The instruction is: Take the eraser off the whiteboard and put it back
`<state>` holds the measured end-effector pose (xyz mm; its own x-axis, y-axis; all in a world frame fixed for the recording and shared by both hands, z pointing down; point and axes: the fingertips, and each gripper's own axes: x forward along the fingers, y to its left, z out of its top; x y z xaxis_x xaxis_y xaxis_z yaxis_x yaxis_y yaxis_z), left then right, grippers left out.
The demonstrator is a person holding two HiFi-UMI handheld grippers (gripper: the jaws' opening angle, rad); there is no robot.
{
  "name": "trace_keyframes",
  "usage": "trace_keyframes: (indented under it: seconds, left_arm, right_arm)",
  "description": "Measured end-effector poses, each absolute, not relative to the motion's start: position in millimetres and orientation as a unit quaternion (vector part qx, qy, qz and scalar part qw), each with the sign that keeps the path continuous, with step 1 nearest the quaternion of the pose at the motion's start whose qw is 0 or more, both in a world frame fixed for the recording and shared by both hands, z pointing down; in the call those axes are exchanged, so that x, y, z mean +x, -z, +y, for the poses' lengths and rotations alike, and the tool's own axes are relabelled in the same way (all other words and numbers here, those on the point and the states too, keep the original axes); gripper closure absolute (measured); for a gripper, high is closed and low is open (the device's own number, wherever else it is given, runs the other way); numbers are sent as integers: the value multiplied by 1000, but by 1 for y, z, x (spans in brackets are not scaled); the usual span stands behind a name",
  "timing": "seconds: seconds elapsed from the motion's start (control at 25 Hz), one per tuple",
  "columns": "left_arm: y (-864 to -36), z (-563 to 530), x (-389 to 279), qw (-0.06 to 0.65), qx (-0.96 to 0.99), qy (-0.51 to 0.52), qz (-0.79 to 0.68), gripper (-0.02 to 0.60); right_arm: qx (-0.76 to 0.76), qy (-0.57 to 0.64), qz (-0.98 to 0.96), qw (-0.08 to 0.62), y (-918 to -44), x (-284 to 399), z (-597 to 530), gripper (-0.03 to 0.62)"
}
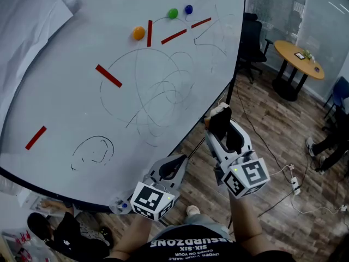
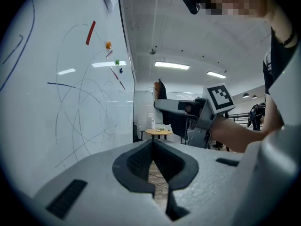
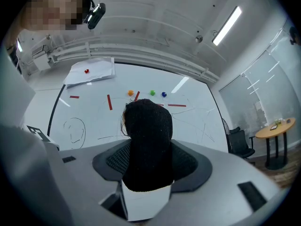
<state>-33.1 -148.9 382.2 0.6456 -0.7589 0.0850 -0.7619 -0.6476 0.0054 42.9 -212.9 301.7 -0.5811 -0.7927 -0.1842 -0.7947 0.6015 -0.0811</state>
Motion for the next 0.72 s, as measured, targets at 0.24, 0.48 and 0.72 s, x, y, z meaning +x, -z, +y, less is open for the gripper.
trace_keyframes:
  seconds: [0.24, 0.48, 0.72]
  left_arm:
    - [-386, -161, -39, 26, 902, -38, -428, 574]
    - [-388, -173, -47, 30, 896, -37, -441, 574]
    - [-388, -186, -58, 31, 888, -37, -458, 574]
  right_arm:
    - [-435, -8, 894, 105, -297, 33, -230, 353]
    - [-422, -9, 900, 110, -292, 22, -246, 353]
    - [-403, -5, 908, 112, -293, 5, -261, 353]
